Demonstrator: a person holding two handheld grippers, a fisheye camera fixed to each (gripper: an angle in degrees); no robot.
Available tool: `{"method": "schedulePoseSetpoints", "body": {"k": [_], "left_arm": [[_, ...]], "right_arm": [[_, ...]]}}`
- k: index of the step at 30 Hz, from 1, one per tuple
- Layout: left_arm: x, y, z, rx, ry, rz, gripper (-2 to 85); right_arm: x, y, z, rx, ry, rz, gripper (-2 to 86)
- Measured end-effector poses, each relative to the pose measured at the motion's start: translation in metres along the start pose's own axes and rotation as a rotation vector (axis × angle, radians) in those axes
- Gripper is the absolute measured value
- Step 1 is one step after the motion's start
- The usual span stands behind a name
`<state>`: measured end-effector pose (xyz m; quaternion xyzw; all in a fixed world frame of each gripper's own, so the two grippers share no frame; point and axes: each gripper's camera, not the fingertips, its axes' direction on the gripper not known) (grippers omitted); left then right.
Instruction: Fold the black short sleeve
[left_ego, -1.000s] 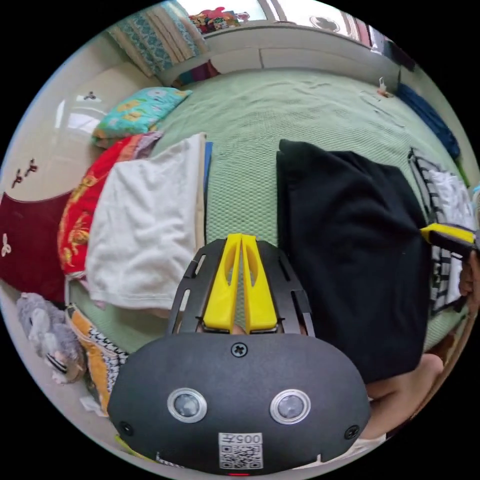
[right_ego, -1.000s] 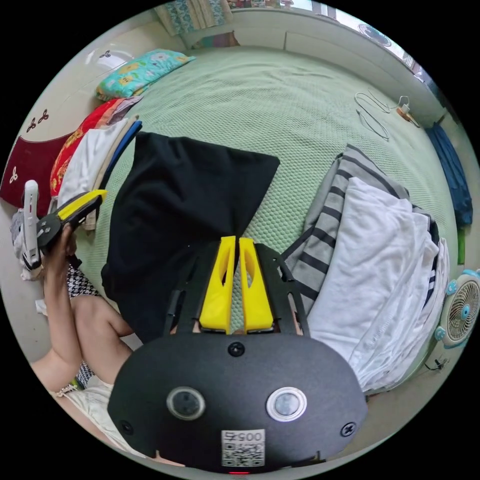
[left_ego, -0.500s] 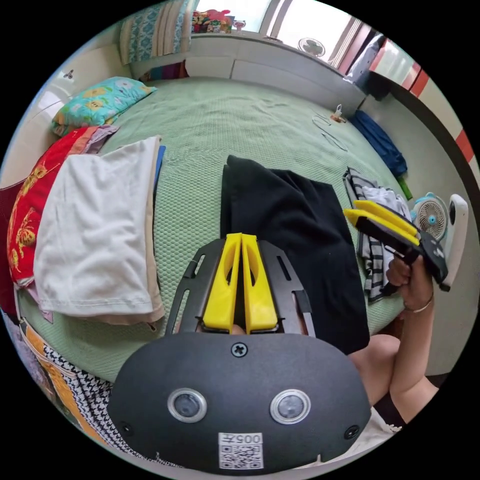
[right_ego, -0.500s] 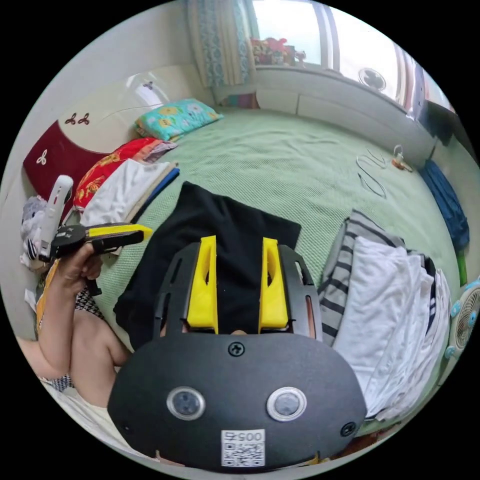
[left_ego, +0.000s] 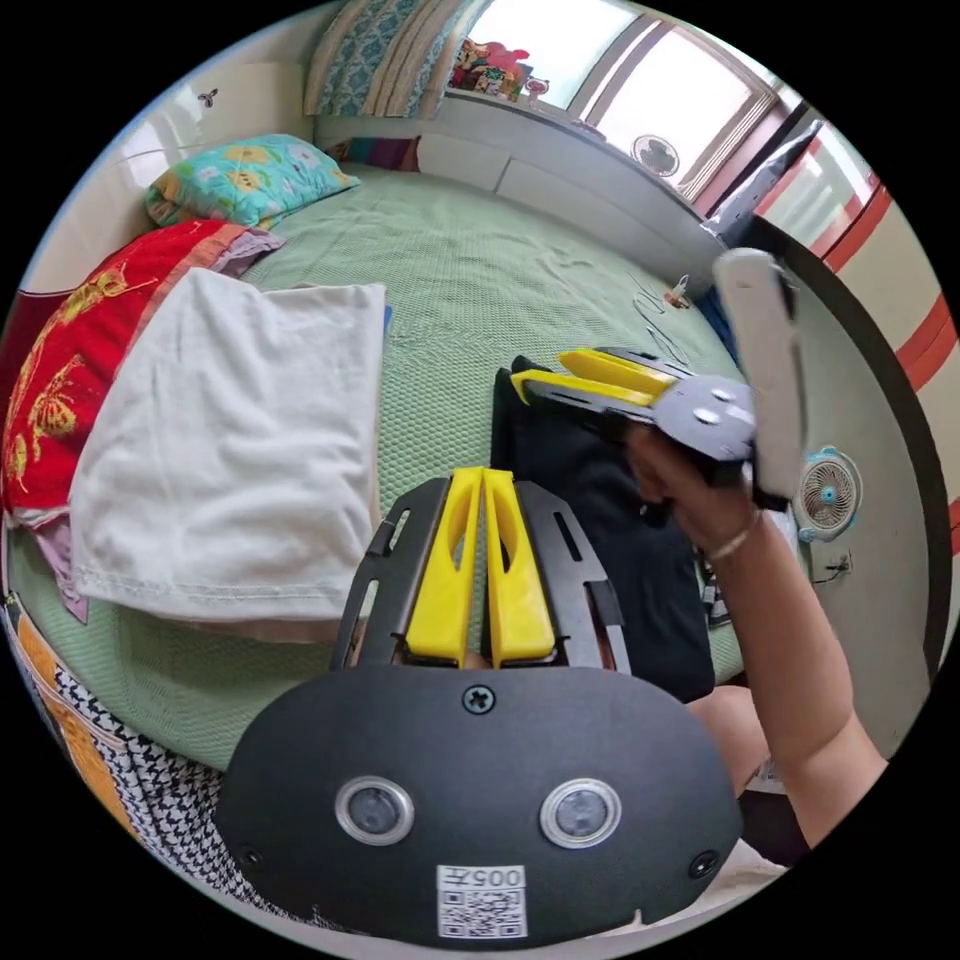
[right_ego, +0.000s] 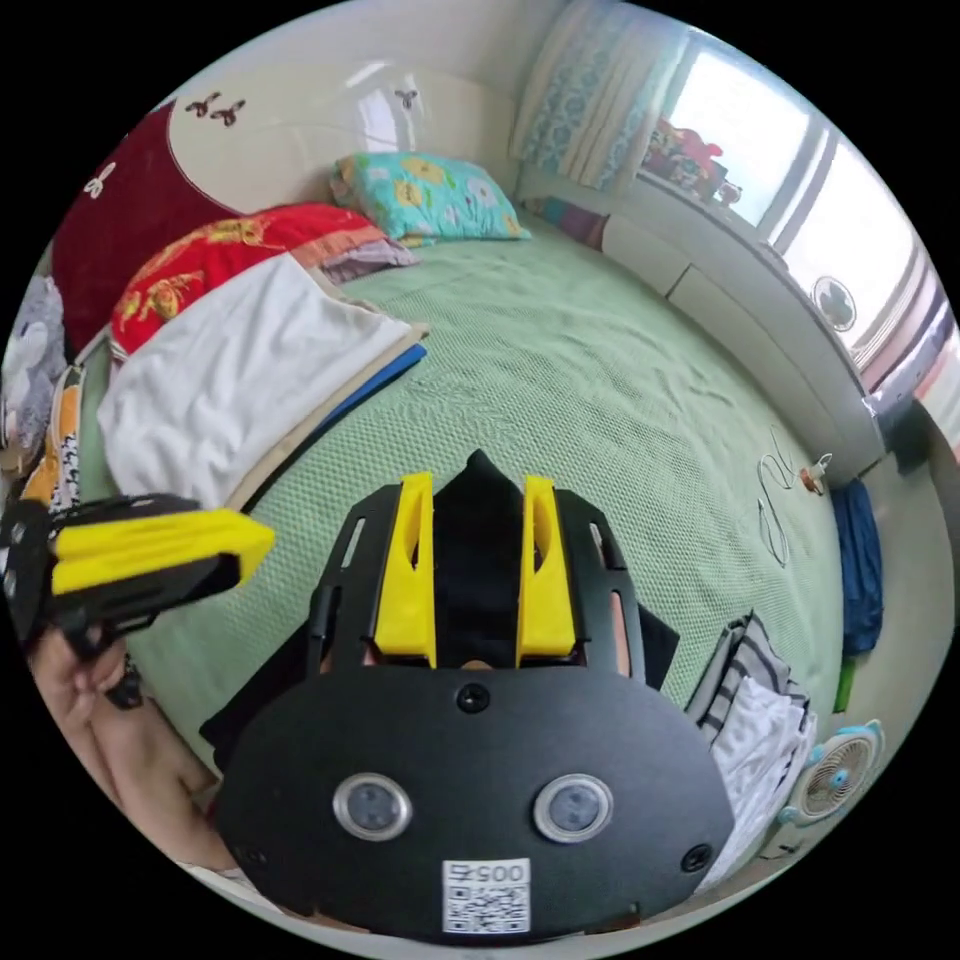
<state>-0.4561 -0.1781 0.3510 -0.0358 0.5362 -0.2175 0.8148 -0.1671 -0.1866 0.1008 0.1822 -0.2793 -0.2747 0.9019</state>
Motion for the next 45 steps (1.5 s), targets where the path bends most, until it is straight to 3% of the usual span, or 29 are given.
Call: {"method": "schedulePoseSetpoints", "body": {"k": [2,4,8,14,20,25,34,45], "left_arm": [[-0.008,-0.001,-0.007,0.013,0.015,-0.014,-0.2],[-0.013,-0.004,-0.014,0.025,0.031,-0.013,-0.2],[-0.02,-0.009,-0.023,0.025,0.021,-0.001,-0.3],[-0.031,-0.013,-0.03,0.01,0.026,-0.003,-0.3],[-0.046,-0.019,-0.04,0.03,-0.018,-0.026,-0.3],[-0.051,-0.02,-0.044,0.038,-0.034,-0.038,-0.3],[-0.052,-0.011,-0.044,0.027,-0.06,-0.033,-0.2],[-0.049,-0.011,-0.031,0.032,-0.046,-0.037,-0.2]], "right_arm": [[-0.008,-0.008,0.016,-0.091,0.017,-0.018,2.4],[-0.008,-0.01,0.008,-0.052,-0.022,0.054,-1.0],[-0.014,-0.011,0.006,-0.023,-0.028,0.101,-1.6],[-0.034,-0.001,0.063,-0.169,-0.102,0.149,0.0],[-0.049,0.051,-0.016,0.08,-0.048,0.09,4.3],[-0.098,0.172,-0.086,0.239,-0.143,0.072,10.9],[-0.22,0.28,-0.071,0.105,-0.115,-0.003,10.2],[-0.242,0.324,-0.037,-0.017,-0.102,0.04,-1.1]]}}
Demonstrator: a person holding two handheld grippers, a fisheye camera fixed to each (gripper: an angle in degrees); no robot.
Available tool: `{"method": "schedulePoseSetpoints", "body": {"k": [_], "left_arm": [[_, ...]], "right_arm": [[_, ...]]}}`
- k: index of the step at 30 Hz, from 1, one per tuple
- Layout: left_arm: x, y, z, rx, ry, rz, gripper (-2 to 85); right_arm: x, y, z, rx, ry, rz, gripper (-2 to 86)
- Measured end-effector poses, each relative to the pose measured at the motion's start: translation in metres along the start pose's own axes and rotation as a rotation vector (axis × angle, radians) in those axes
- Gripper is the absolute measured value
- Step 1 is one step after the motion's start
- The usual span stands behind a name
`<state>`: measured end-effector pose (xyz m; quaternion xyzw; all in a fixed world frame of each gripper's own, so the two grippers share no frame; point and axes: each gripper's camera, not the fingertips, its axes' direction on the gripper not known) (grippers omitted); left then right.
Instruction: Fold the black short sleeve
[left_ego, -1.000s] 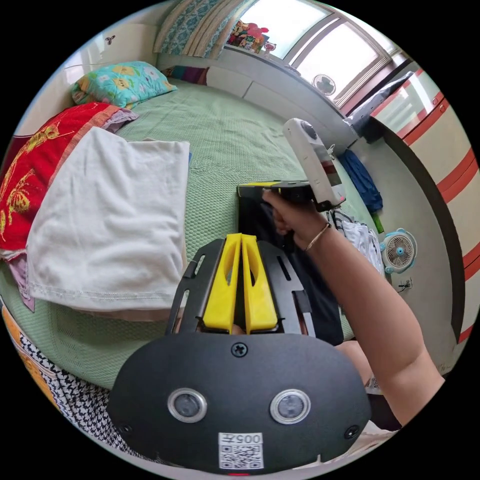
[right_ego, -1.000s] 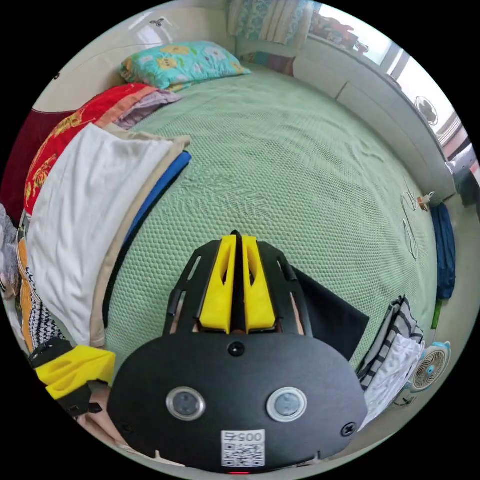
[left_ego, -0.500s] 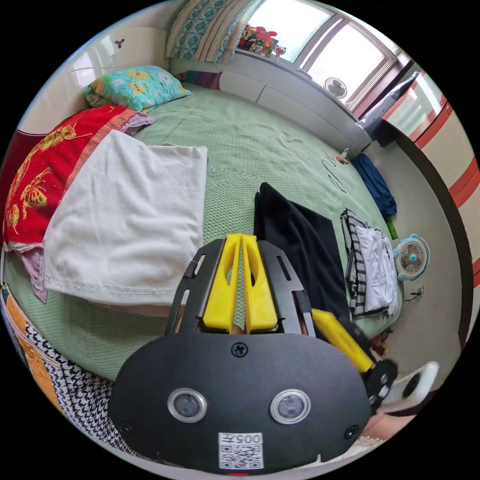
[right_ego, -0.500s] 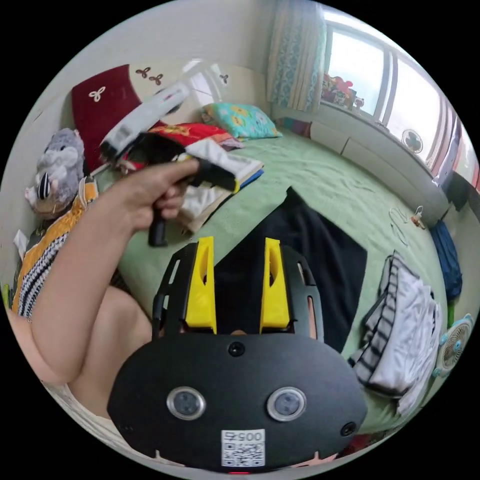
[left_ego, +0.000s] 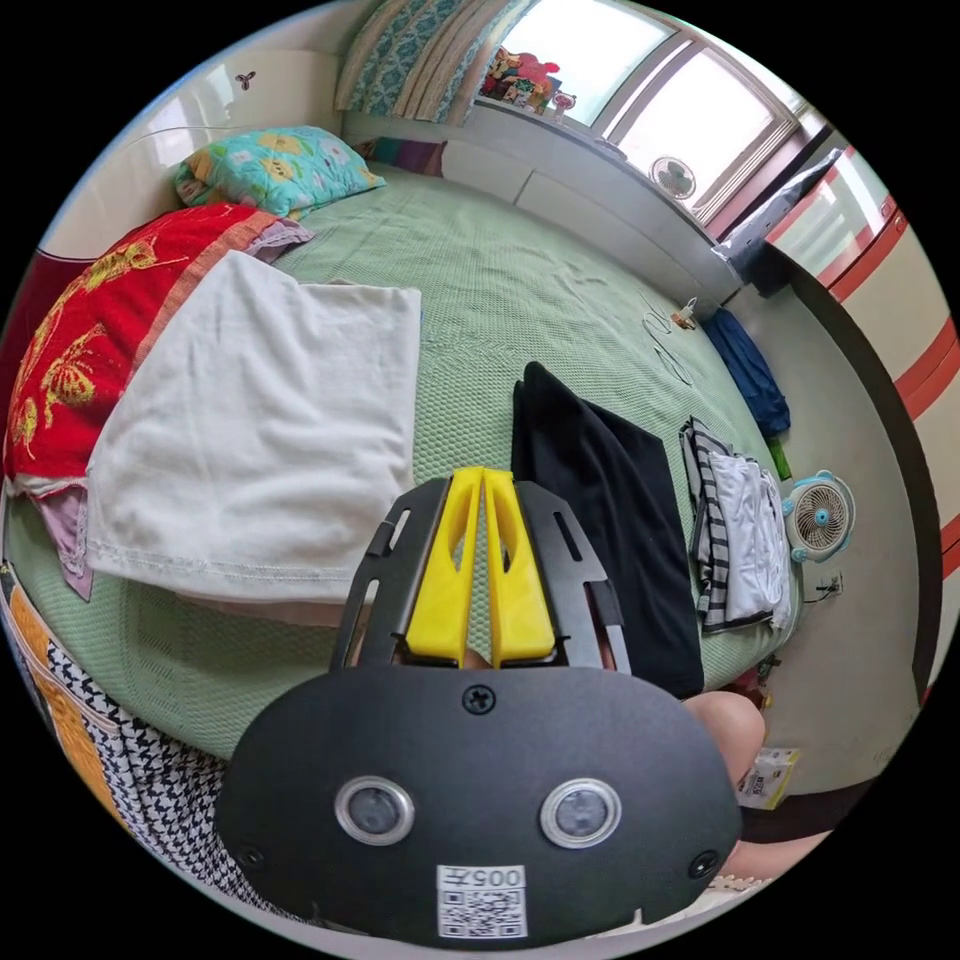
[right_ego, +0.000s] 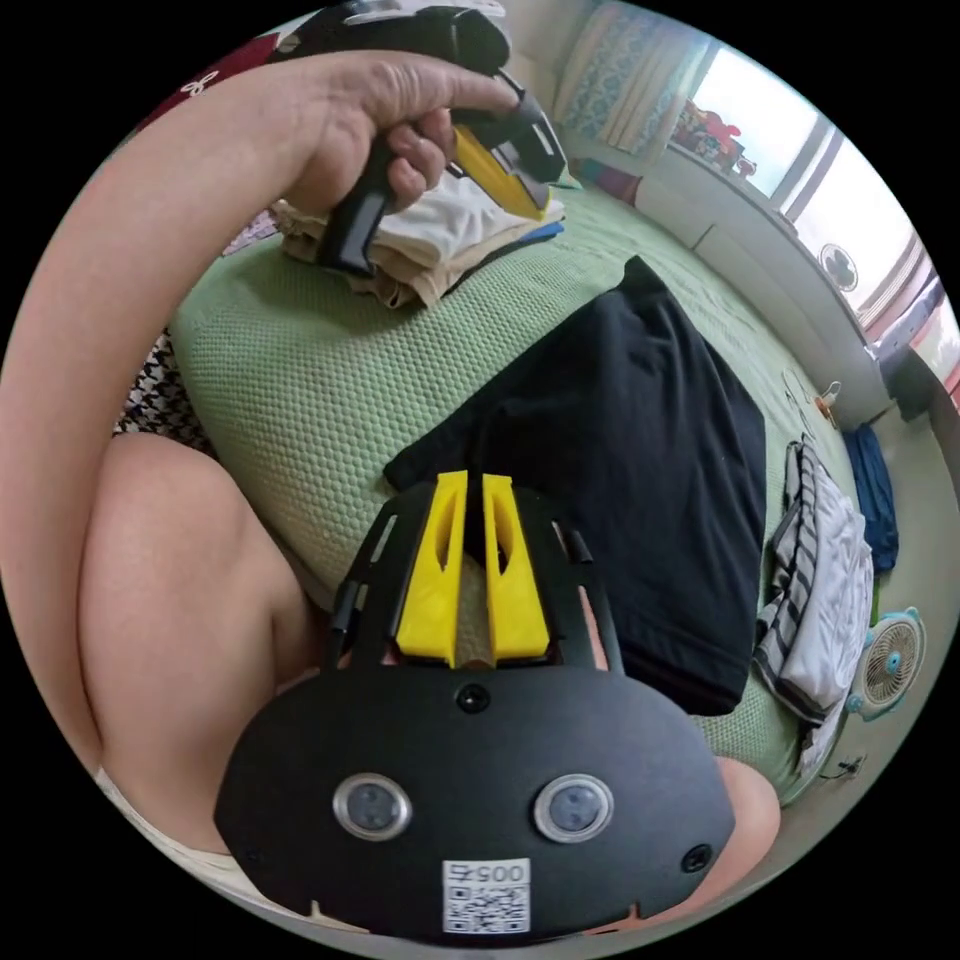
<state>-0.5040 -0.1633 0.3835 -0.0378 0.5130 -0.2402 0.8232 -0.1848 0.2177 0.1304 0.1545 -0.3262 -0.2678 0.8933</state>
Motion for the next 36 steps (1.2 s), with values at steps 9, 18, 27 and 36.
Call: {"method": "schedulePoseSetpoints", "body": {"k": [9,18,27,36], "left_arm": [[0.01,0.012,0.015,0.004,0.021,-0.017,-0.2],[0.051,0.028,0.05,-0.037,0.04,0.041,-0.2],[0.161,0.055,0.12,-0.173,0.032,0.273,-0.3],[0.255,0.102,0.173,-0.191,-0.139,0.408,-0.3]], "right_arm": [[-0.012,0.03,-0.049,0.225,-0.117,-0.012,-1.6],[-0.029,0.051,0.008,0.075,-0.122,-0.043,-0.1],[0.013,0.112,-0.06,0.154,-0.048,0.019,8.6],[0.047,0.157,-0.065,-0.017,0.199,0.177,13.1]]}}
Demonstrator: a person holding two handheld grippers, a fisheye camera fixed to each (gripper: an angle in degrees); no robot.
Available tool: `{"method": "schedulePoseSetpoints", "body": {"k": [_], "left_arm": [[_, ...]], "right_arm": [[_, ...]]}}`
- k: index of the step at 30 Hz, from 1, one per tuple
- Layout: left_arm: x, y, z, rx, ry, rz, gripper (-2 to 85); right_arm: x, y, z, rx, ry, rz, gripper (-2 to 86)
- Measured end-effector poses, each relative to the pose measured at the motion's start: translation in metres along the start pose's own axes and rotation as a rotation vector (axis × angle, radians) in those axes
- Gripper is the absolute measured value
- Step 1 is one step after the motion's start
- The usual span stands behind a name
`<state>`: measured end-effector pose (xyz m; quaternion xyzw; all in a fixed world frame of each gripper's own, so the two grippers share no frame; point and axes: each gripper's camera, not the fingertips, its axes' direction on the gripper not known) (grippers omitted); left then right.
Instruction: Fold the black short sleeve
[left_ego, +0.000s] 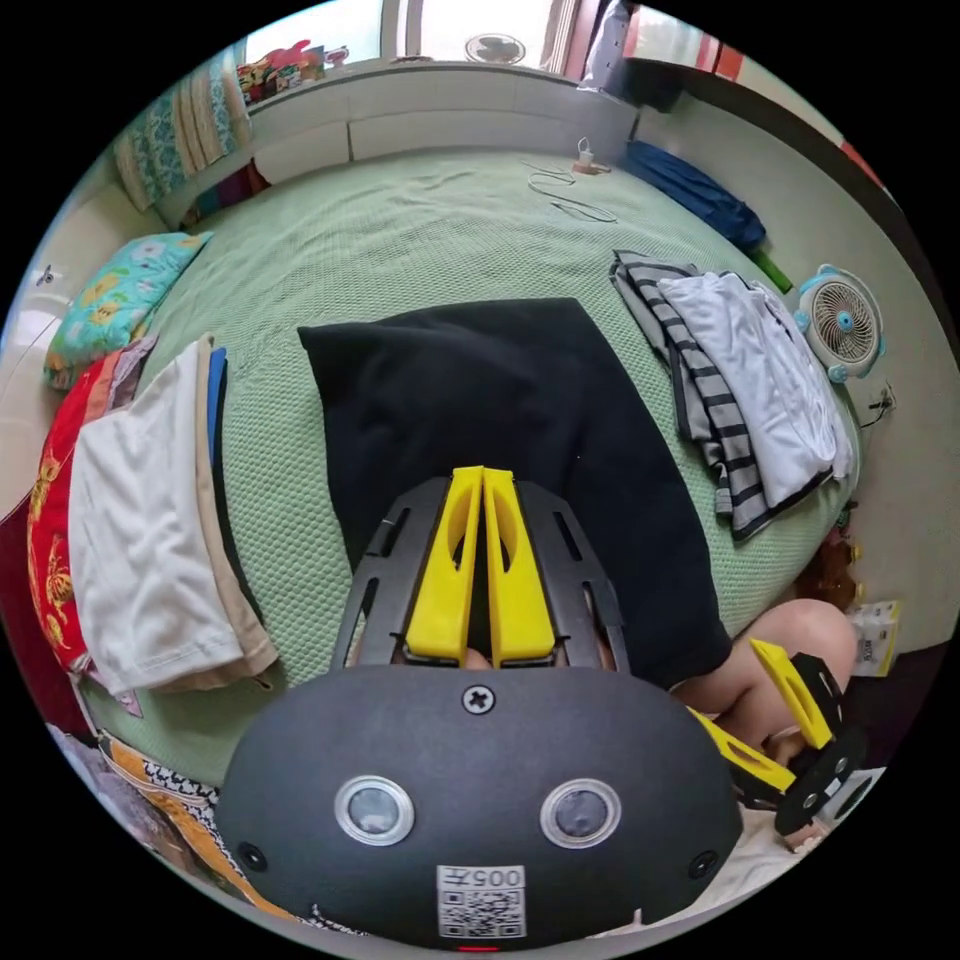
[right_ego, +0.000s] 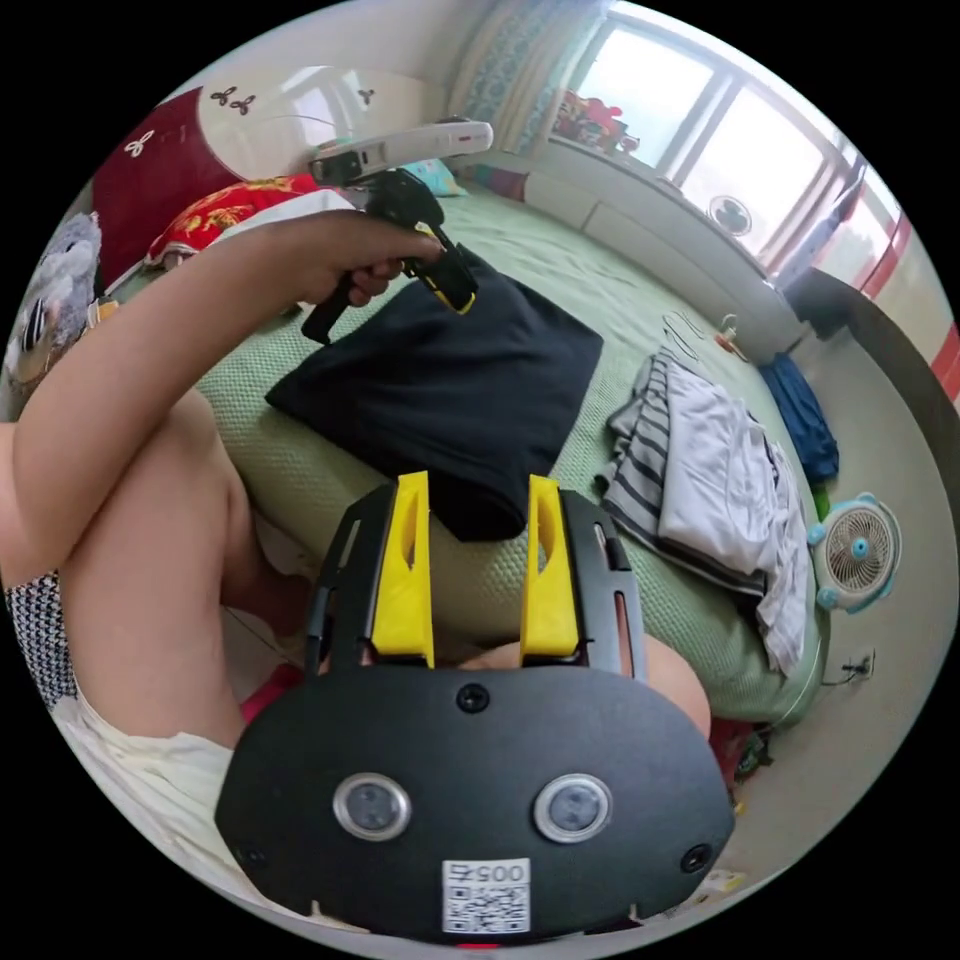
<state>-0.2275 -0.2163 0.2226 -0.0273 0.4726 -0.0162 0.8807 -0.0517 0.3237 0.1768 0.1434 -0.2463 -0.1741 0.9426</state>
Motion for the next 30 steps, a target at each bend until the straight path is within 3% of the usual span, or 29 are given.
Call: {"method": "schedulePoseSetpoints", "body": {"k": [6,10,14,19,23,30], "left_arm": [[0.02,0.004,0.023,-0.055,0.018,-0.066,-0.2],[0.04,0.009,0.032,-0.074,-0.034,-0.046,-0.3],[0.056,0.017,0.041,-0.087,-0.071,-0.011,-0.2],[0.057,0.031,0.047,-0.146,0.064,0.011,-0.2],[0.062,0.052,0.043,-0.13,0.108,0.056,-0.3],[0.065,0.124,0.011,-0.043,0.01,0.137,-0.2]], "right_arm": [[0.011,0.01,0.023,-0.03,0.012,0.158,10.7],[0.006,0.009,0.038,0.009,0.148,0.16,7.9],[0.012,0.011,0.045,0.062,0.123,0.174,1.8],[0.024,0.02,0.012,0.098,0.176,0.189,-1.3],[0.033,0.03,0.031,-0.013,0.113,0.196,-1.4],[0.058,0.031,0.03,0.012,0.004,0.218,-1.2]]}}
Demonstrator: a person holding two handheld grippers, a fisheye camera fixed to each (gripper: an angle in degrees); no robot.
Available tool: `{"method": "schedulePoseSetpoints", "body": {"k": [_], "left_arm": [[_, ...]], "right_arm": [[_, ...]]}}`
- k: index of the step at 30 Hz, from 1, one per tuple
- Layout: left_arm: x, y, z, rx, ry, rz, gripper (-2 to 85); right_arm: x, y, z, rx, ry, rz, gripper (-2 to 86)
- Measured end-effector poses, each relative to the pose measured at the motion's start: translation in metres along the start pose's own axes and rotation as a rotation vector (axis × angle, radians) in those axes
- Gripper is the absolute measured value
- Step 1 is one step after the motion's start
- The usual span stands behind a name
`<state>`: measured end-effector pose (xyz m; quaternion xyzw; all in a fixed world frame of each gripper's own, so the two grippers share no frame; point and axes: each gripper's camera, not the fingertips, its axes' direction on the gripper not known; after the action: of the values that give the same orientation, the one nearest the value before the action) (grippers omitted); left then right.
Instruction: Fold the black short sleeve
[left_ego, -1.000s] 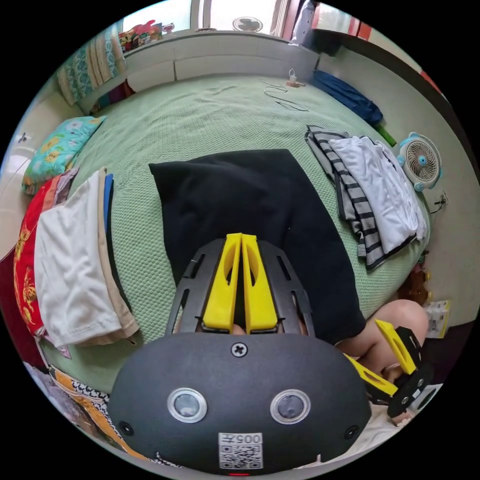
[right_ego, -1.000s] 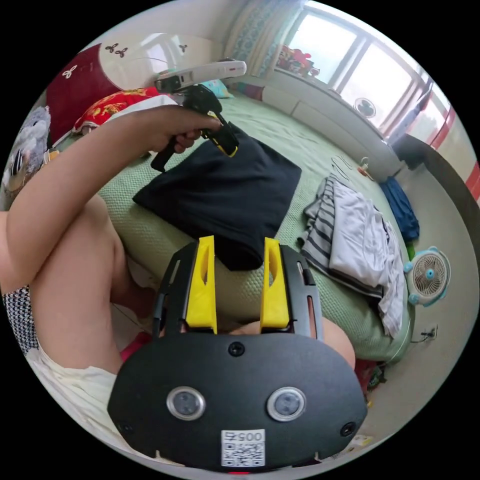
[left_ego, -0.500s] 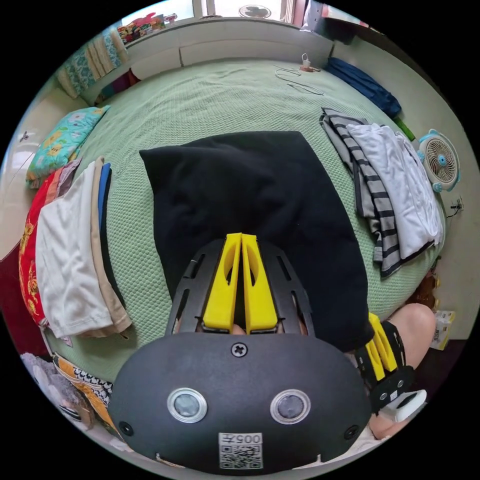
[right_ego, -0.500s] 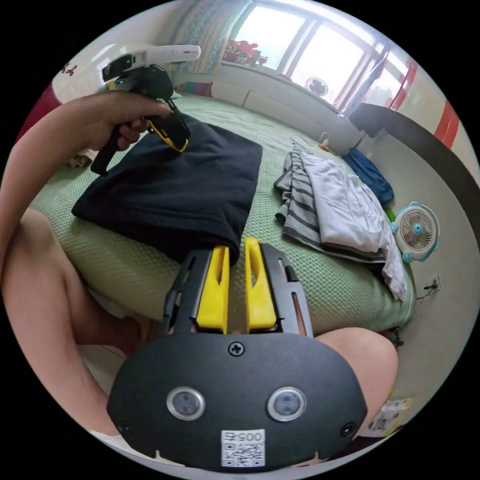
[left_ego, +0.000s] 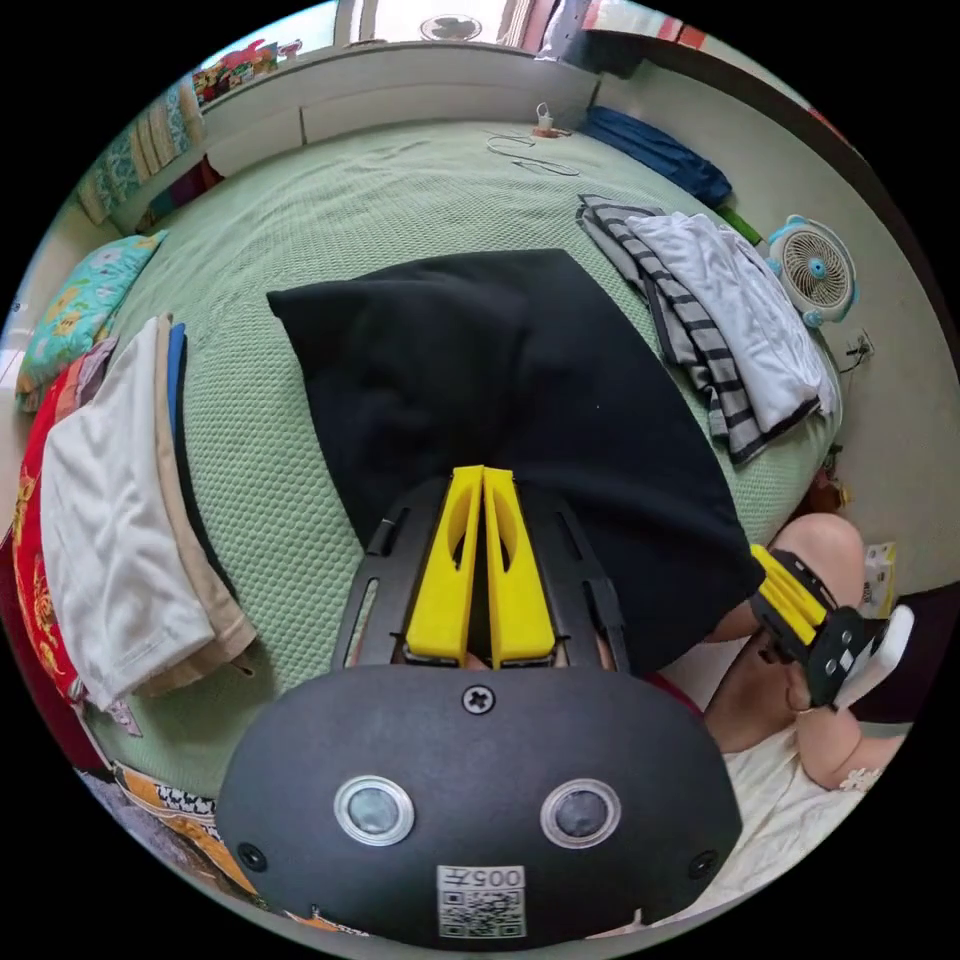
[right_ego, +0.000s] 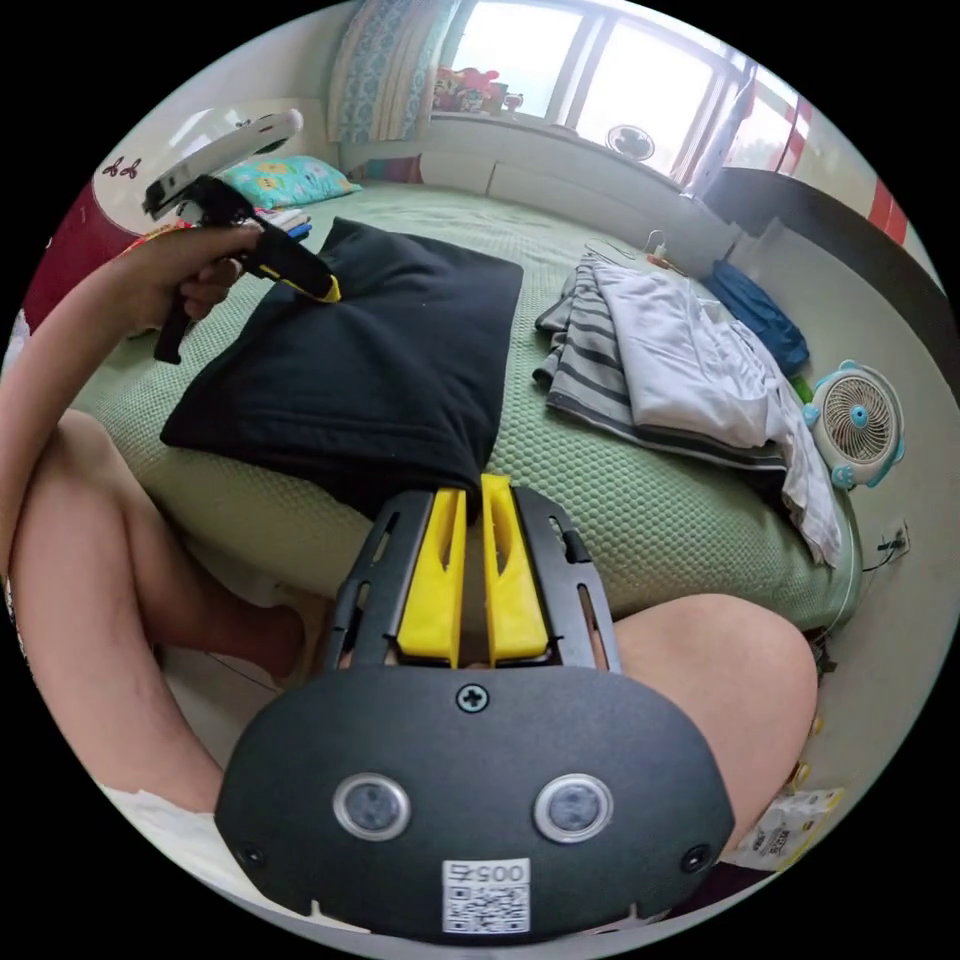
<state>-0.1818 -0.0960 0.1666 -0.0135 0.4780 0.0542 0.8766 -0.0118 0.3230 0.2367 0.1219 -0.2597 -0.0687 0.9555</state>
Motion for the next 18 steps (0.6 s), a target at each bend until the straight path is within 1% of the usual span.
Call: {"method": "schedulePoseSetpoints", "body": {"k": [2,4,7,10,12,13,16,18], "left_arm": [[0.005,0.022,-0.01,-0.01,-0.059,0.015,-0.1],[0.01,0.046,-0.027,0.003,-0.104,-0.013,0.0],[0.015,0.095,-0.051,0.071,-0.046,-0.115,0.5],[0.022,0.146,-0.06,0.144,-0.06,-0.235,2.3],[0.022,0.178,-0.063,0.235,-0.029,-0.335,5.7],[0.021,0.184,-0.062,0.244,-0.022,-0.354,6.6],[0.023,0.198,-0.058,0.239,-0.036,-0.386,11.8],[0.02,0.202,-0.049,0.177,-0.025,-0.41,15.0]], "right_arm": [[0.004,-0.003,-0.001,-0.002,-0.013,-0.003,-1.1],[0.008,-0.007,-0.002,-0.003,-0.015,-0.012,-1.1],[0.013,-0.012,-0.003,-0.003,-0.033,0.01,-1.2],[0.02,-0.02,-0.005,-0.013,-0.054,0.027,-0.8],[0.022,-0.026,-0.006,-0.02,-0.053,0.026,-0.6],[0.023,-0.029,-0.007,-0.022,-0.05,0.023,-0.5],[0.026,-0.036,-0.01,-0.025,-0.039,0.018,-0.4],[0.028,-0.041,-0.011,-0.023,-0.035,0.018,-0.4]]}}
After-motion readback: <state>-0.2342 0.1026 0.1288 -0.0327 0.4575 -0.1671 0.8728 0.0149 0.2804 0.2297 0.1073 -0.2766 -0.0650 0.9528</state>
